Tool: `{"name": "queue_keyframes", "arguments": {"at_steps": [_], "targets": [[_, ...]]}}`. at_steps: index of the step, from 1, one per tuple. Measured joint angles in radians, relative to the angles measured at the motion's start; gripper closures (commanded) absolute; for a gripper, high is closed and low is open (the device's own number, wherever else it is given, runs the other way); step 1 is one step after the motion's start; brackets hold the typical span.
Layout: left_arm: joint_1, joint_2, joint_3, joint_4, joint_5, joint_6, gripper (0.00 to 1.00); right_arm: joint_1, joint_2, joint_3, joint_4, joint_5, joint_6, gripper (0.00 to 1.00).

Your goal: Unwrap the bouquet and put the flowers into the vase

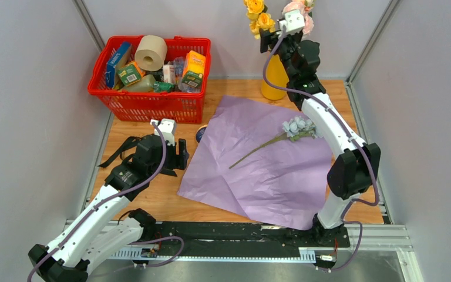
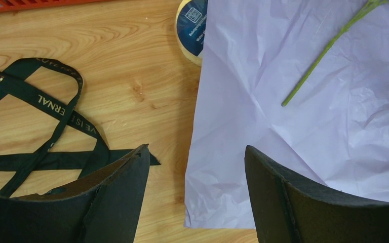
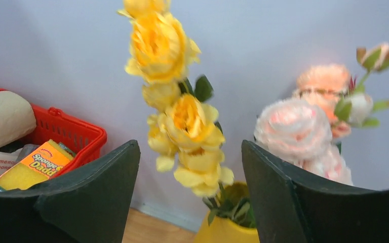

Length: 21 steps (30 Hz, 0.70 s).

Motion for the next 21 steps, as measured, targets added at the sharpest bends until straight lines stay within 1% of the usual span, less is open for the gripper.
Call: {"name": "queue_keyframes", "arguments": {"at_steps": [3,5,8,10,12,15,16,18,20,21], "targets": [[0.000,0.000,0.000,0.000,0.000,0.000,0.23,0.039,0.058,0.101,-0.002,0.003,-0.123,0.12],[0.000,0.000,0.000,0.000,-0.001,0.000,0.23,0.056,0.107,0.171,-0.001,0.010,-0.187,0.11],[0.000,0.000,0.000,0.000,-0.005,0.000,0.23,0.073,0.192,0.273,0.002,0.023,-0.257,0.10],[0.000,0.000,0.000,0.000,-0.006,0.000,0.23,0.074,0.256,0.341,0.001,0.039,-0.294,0.12],[0.000,0.000,0.000,0.000,-0.008,0.000,0.23,0.071,0.324,0.412,-0.002,0.066,-0.325,0.21],[0.000,0.000,0.000,0.000,-0.013,0.000,0.23,0.070,0.401,0.480,-0.011,0.116,-0.357,0.39],[0.000,0.000,0.000,0.000,-0.015,0.000,0.23,0.069,0.420,0.491,-0.014,0.135,-0.365,0.41],[0.000,0.000,0.000,0.000,-0.017,0.000,0.23,0.069,0.438,0.492,-0.017,0.167,-0.377,0.55],[0.000,0.000,0.000,0.000,-0.017,0.000,0.23,0.068,0.445,0.490,-0.019,0.201,-0.386,0.63],[0.000,0.000,0.000,0.000,-0.017,0.000,0.23,0.066,0.445,0.484,-0.018,0.222,-0.387,0.64]]}}
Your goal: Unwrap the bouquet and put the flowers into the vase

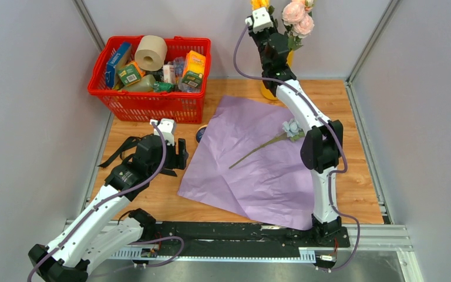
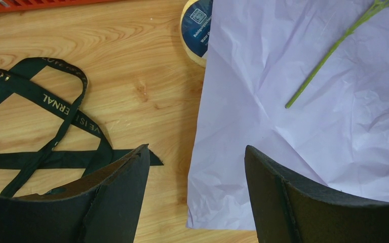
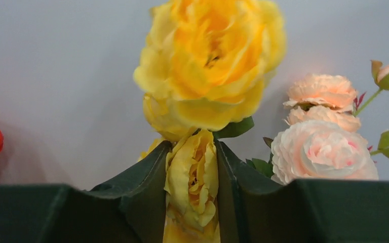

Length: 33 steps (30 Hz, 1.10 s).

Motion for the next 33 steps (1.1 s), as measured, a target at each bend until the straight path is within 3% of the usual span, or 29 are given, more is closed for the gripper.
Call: {"name": "queue_keyframes", "arguments": {"at_steps": [10,22,28,33], "targets": [[0.000,0.002,0.000,0.000,0.000,0.000,0.23,-0.037,-0.035,-0.189,0.073,0.083,0.092,0.63],[0.000,0.006,0.000,0.000,0.001,0.000,0.23,-0.044,-0.155,-0.273,0.031,0.056,0.231,0.25],[0.000,0.006,0.000,0.000,0.002,0.000,0.23,-0.045,-0.307,-0.392,-0.001,0.000,0.315,0.22],[0.000,0.006,0.000,0.000,0.002,0.000,0.23,-0.043,-0.493,-0.537,-0.028,-0.005,0.457,0.27]]}}
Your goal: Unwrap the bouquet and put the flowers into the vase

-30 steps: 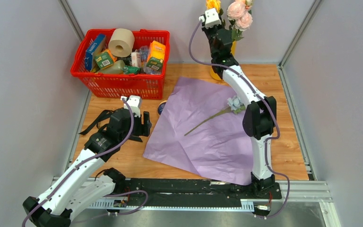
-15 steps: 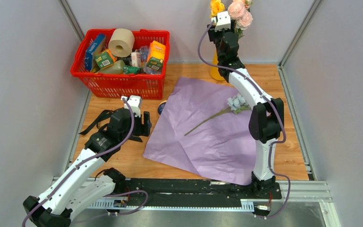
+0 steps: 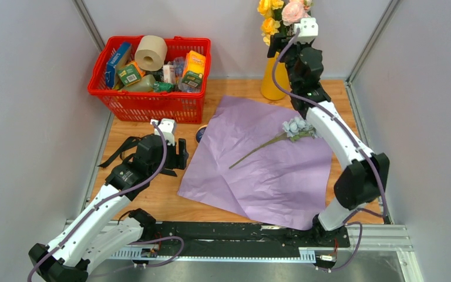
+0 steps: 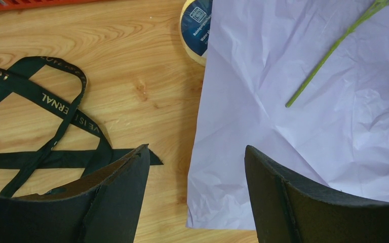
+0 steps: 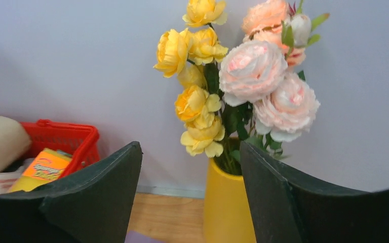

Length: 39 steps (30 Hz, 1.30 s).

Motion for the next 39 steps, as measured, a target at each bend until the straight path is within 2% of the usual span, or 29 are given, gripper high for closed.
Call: {"name": "queue_keyframes", "arguments": {"at_steps": [4,8,10,15,19,26,29,39], "targets": [[0.000,0.000,0.000,0.000,0.001,0.000,0.23,0.000,-0.164,-0.134,-0.079,-0.001,0.195,0.34],[0.000,-0.002,0.000,0.000,0.003,0.000,0.23,0.000,-0.302,-0.262,-0.177,-0.006,0.405,0.38],[0.000,-0.002,0.000,0.000,0.004,0.000,0.23,0.000,-0.386,-0.383,-0.217,-0.010,0.545,0.39],[0.000,-0.002,0.000,0.000,0.004,0.000,0.23,0.000,-0.463,-0.599,-0.381,-0.005,0.859,0.44],[0.000,-0.002,0.000,0.000,0.004,0.000,0.23,0.000,-0.401,-0.643,-0.579,0.006,1.082,0.45],[0.000,-0.002,0.000,0.000,0.004,0.000,0.23,0.000,-0.229,-0.600,-0.784,0.029,1.356,0.49],[0.000,-0.002,0.000,0.000,0.004,0.000,0.23,0.000,-0.135,-0.560,-0.844,0.022,1.447,0.52],[0.000,-0.002,0.000,0.000,0.004,0.000,0.23,0.000,0.080,-0.468,-0.909,-0.028,1.606,0.52]]}}
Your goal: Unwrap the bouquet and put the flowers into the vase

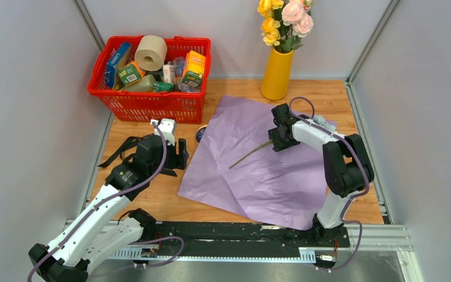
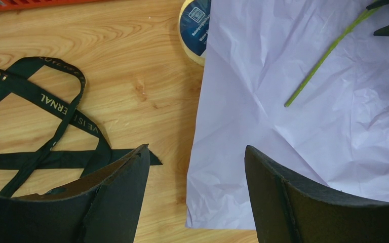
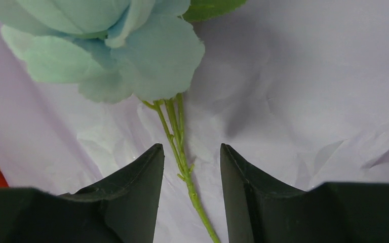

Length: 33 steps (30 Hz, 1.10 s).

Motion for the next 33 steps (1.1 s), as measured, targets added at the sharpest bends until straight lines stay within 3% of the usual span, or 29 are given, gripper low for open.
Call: {"name": "queue_keyframes", "arguments": {"at_steps": [18,24,29,33], "targets": [[0.000,-0.003,0.000,0.000,0.000,0.000,0.23,-0.004,0.123,0.087,-0.027,-0.016,0.055,0.55],[0.000,-0.003,0.000,0.000,-0.001,0.000,0.23,-0.005,0.126,0.091,-0.041,-0.015,0.060,0.64],[0.000,-0.004,0.000,0.000,-0.001,0.000,0.23,-0.006,0.128,0.093,-0.042,-0.009,0.059,0.85],[0.000,-0.008,0.000,0.000,-0.001,0.000,0.23,-0.006,0.122,0.095,-0.042,0.012,0.048,0.94]]}}
